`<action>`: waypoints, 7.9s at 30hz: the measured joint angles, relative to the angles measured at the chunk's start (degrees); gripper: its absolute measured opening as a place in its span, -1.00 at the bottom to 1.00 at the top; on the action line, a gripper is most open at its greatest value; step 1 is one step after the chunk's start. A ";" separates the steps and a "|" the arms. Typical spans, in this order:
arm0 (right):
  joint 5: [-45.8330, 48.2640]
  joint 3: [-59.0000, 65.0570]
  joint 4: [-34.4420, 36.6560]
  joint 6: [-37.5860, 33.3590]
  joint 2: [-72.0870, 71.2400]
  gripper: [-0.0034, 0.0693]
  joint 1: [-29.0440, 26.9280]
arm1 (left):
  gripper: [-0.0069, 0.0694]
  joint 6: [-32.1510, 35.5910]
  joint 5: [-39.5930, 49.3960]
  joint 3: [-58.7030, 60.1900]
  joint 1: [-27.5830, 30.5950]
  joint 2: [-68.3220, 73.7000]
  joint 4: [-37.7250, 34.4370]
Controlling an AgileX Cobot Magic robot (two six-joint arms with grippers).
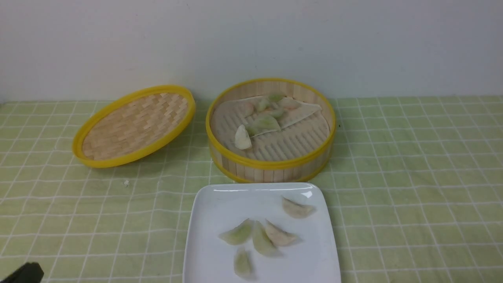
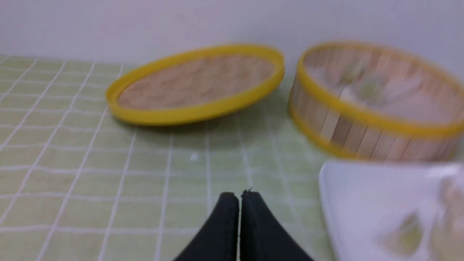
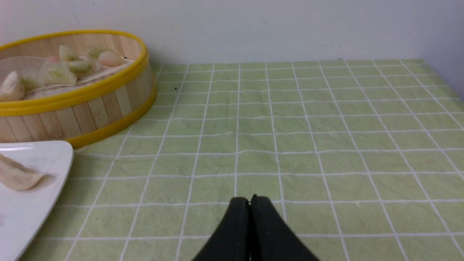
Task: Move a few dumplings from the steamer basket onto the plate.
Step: Use the left arm to grab a dumpling from the steamer, then use the left arm to put the dumpling into the plate, then use the left arm to grab a dumpling from the steamer, then use the left arm to put the dumpling into the plate, then use the left arm to grab a dumpling from the steamer
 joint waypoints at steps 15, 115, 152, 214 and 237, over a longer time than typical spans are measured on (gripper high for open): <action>0.00 0.00 0.00 0.00 0.00 -0.95 0.00 | -0.83 -3.86 8.03 -37.14 0.00 23.69 -10.22; -0.05 0.04 0.00 0.00 0.00 -0.95 0.00 | 0.62 18.20 48.42 -101.66 -23.53 121.19 2.15; -0.05 0.04 0.00 0.00 0.00 -0.95 0.00 | -0.50 11.17 39.68 -123.97 -18.57 136.16 12.00; -0.05 0.04 0.00 0.00 0.00 -0.95 0.00 | -0.81 33.68 35.18 -122.06 -15.64 132.00 -10.69; -0.05 0.04 0.00 0.00 0.00 -0.95 0.00 | 0.24 48.16 30.63 -129.84 -14.11 145.69 -17.16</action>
